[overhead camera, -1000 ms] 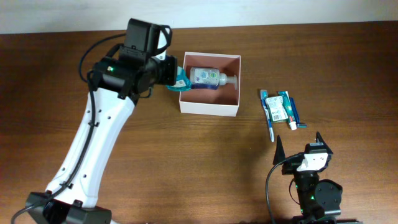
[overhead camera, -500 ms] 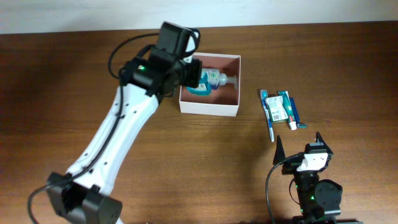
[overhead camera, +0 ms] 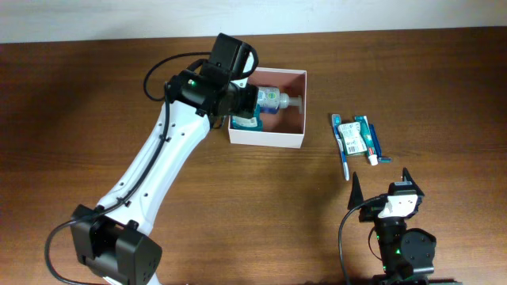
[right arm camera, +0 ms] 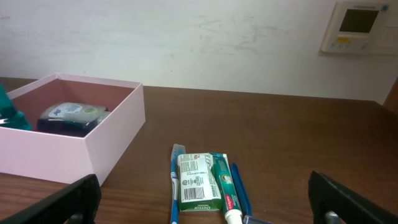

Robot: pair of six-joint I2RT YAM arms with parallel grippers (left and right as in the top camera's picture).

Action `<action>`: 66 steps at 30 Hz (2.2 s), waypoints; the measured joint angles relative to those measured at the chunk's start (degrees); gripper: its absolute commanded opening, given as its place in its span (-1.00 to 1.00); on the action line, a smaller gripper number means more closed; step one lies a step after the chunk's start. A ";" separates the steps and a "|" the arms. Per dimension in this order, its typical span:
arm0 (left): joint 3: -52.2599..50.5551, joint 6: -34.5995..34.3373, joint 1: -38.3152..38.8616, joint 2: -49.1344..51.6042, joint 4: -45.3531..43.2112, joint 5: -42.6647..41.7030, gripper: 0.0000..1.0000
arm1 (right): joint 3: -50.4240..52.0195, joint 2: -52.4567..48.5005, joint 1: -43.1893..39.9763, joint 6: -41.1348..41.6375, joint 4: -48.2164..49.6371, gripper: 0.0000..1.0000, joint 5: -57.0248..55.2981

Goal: Pack container
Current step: 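Carry the Listerine bottle over and lower it into the pink box, then release the Listerine bottle and retract the left arm upward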

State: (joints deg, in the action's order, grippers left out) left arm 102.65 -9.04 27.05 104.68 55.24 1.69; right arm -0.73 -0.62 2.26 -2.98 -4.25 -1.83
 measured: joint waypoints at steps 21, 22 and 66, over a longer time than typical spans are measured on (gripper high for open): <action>0.02 0.15 0.00 4.31 1.55 1.79 -0.16 | 0.00 0.00 0.00 0.02 0.00 0.97 0.00; 0.04 0.17 0.00 4.31 1.53 1.95 -0.16 | 0.00 0.00 0.00 -0.02 0.00 0.97 0.00; 17.14 -1.53 -14.73 22.21 15.17 -7.19 -0.99 | 0.00 0.00 0.00 0.00 0.00 0.97 0.00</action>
State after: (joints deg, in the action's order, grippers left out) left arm 119.79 -10.57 12.32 126.89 70.41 -5.50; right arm -0.73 -0.62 2.26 -2.98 -4.25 -1.83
